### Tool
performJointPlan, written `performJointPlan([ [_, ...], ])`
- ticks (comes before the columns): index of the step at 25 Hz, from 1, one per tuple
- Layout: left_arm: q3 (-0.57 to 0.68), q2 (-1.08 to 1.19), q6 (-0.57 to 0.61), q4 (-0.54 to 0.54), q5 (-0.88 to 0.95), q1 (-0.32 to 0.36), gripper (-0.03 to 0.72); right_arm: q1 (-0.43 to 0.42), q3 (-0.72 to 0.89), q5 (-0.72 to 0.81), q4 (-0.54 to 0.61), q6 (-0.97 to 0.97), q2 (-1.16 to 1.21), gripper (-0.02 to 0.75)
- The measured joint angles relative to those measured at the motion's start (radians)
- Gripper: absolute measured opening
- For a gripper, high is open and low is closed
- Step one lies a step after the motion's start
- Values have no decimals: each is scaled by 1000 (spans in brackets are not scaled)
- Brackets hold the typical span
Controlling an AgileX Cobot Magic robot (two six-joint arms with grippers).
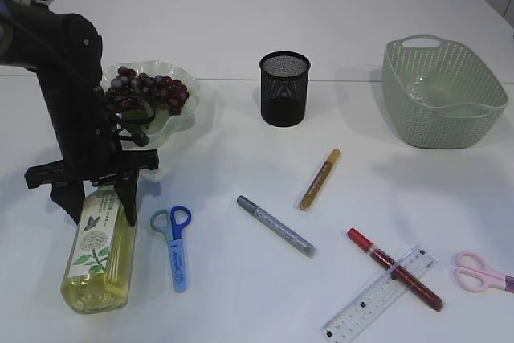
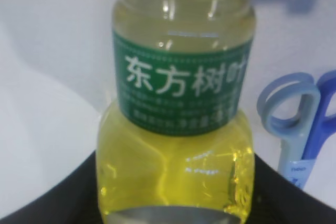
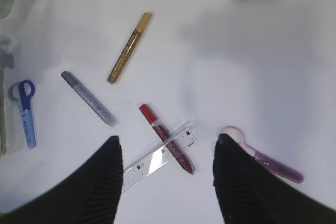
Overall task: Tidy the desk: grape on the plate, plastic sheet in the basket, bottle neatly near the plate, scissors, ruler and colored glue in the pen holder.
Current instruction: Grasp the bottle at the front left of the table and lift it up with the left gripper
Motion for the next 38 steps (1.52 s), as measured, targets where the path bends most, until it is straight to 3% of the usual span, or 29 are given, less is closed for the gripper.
performJointPlan([
  [17,2,-2,10,116,3,-47,419,0,0,0,0,0,0,439],
  [29,190,-133,72,140,-112,-53,417,0,0,-2,0,-1,0,439],
  [38,213,-341,112,183,-241,-53,417,0,0,-2,0,-1,0,439],
])
